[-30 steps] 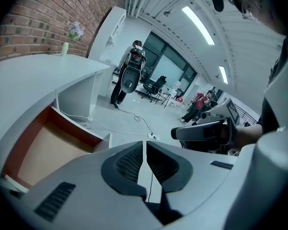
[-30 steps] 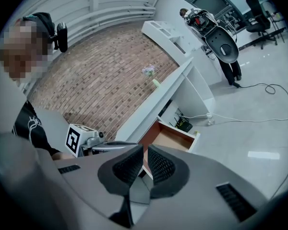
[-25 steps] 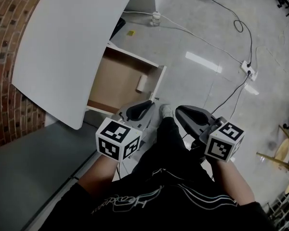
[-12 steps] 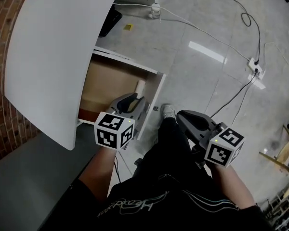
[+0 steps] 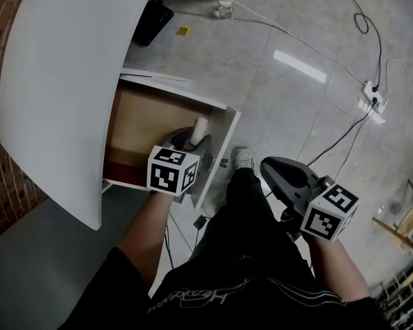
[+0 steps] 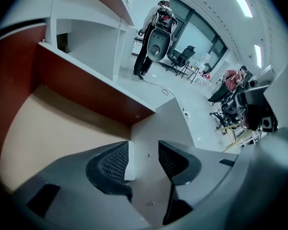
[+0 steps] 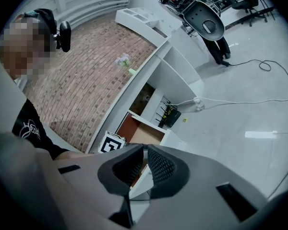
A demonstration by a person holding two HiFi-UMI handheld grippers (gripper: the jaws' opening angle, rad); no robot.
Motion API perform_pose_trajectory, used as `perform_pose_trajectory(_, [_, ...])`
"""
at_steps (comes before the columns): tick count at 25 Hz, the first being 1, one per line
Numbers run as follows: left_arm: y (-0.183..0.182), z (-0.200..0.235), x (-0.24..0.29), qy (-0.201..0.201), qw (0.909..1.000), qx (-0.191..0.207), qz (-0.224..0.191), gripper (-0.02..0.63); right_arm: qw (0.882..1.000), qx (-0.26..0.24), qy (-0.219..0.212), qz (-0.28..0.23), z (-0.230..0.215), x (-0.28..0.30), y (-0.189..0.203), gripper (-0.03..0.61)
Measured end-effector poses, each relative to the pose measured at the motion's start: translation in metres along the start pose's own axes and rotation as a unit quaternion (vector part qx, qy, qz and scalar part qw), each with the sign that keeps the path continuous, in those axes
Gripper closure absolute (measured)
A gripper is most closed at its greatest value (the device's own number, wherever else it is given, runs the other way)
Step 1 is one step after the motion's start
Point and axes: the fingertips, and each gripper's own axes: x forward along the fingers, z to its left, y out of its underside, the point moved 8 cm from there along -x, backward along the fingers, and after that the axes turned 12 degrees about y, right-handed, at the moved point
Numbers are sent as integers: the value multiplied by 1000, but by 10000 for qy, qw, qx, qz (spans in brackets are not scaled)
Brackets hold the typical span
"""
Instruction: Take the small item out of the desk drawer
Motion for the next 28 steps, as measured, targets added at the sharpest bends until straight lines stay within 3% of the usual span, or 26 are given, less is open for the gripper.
perform_pose_trajectory(6, [15, 25, 29, -187, 9986, -47, 491, 394, 9998, 146, 33, 95, -18, 15, 5, 522])
perform_pose_trajectory(11, [21, 41, 30, 11, 9979, -549, 334, 341, 9996, 210, -18, 193, -19, 26, 10, 522])
perform_pose_trajectory(13, [24, 47, 31, -2, 9972, -647, 363, 353, 9995, 231, -18, 202, -21, 28, 11, 522])
perform_pose_trajectory(18, [23, 52, 43, -44, 9974, -404, 588, 356, 9992, 284, 56, 282, -31, 31, 16, 522])
perform_pose_trajectory(28, [23, 54, 60, -285, 9947, 128, 978, 451, 9989, 316, 22, 338, -34, 42, 16, 522])
